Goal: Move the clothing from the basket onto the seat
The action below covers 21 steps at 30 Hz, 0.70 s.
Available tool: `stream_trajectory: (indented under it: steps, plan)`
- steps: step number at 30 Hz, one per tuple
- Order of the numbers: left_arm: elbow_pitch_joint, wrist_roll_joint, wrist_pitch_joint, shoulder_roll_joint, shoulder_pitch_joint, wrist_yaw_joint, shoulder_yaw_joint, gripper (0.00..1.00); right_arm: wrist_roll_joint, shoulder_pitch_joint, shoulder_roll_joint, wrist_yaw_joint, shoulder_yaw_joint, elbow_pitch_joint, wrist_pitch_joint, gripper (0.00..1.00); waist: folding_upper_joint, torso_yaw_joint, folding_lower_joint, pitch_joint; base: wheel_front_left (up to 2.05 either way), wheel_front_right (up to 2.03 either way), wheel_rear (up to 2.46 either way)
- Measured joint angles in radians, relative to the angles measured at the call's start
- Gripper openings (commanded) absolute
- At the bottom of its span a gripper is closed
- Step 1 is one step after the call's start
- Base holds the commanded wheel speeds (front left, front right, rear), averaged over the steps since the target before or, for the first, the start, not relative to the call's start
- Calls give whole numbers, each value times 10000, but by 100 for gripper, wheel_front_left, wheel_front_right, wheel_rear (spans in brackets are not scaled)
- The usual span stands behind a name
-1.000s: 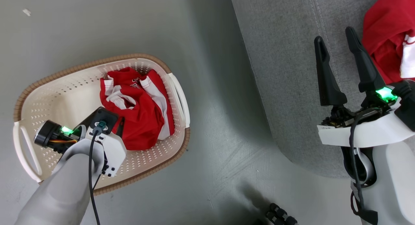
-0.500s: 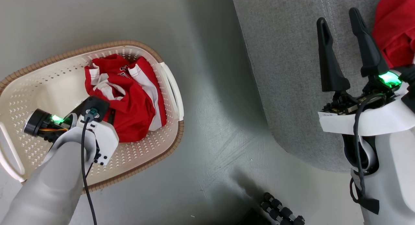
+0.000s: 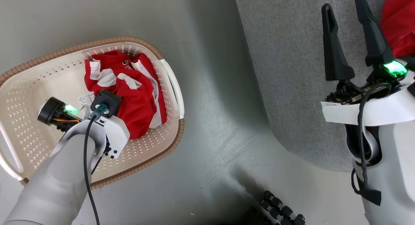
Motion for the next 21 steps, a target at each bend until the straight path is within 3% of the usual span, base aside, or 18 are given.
stream_trajectory:
  steps: [12, 21]
  plan:
    - [-128, -405, -777, 4, 36, 12, 527, 0, -113, -108, 0, 0, 4, 334, -2, 100, 0, 329, 0, -365, 0, 0, 0]
    - [-725, -750, -1018, 69, 498, 313, 1116, 0, -366, -242, -8, 0, -44, 708, -29, 100, 0, 701, 0, -881, 0, 0, 0]
